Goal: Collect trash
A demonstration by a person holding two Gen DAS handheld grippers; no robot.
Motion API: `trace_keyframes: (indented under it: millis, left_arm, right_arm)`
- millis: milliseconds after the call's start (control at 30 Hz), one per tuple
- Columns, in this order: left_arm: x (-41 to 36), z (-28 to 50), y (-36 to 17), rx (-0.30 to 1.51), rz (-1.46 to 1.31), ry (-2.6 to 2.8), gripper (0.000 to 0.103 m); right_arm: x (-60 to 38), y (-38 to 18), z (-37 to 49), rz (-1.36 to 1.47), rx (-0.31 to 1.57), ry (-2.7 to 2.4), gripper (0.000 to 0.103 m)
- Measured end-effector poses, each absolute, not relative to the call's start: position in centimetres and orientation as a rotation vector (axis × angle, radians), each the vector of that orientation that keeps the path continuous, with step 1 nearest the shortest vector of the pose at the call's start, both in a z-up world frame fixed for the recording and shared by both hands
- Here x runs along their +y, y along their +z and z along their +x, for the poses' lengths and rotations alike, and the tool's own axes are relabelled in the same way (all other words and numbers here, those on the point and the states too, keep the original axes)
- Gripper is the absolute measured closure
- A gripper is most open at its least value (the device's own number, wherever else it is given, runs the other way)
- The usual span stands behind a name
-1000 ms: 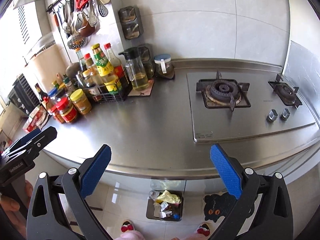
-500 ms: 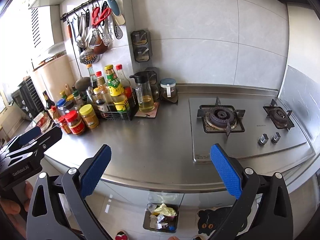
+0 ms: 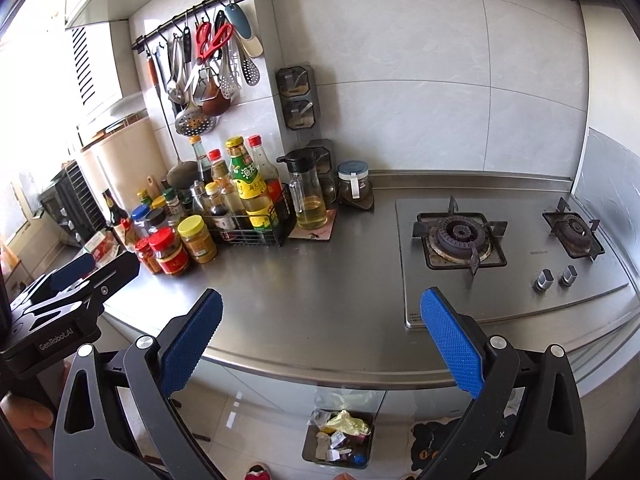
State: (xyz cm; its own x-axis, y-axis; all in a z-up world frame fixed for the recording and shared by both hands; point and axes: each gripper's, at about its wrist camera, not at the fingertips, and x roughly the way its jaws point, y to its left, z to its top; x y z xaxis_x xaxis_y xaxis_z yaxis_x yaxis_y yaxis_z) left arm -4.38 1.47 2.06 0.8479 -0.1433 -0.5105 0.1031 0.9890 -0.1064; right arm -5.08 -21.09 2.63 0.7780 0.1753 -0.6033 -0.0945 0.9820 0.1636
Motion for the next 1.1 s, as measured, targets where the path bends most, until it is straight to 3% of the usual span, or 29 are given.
trace_keyframes:
  millis: [1100]
  left_arm:
    - [2.1,-3.7,1.9,0.566,-0.037,-0.092,0.008]
  right_arm:
    - [-19.9,2.6,-3.3,0.116,0.673,0.175,0.003]
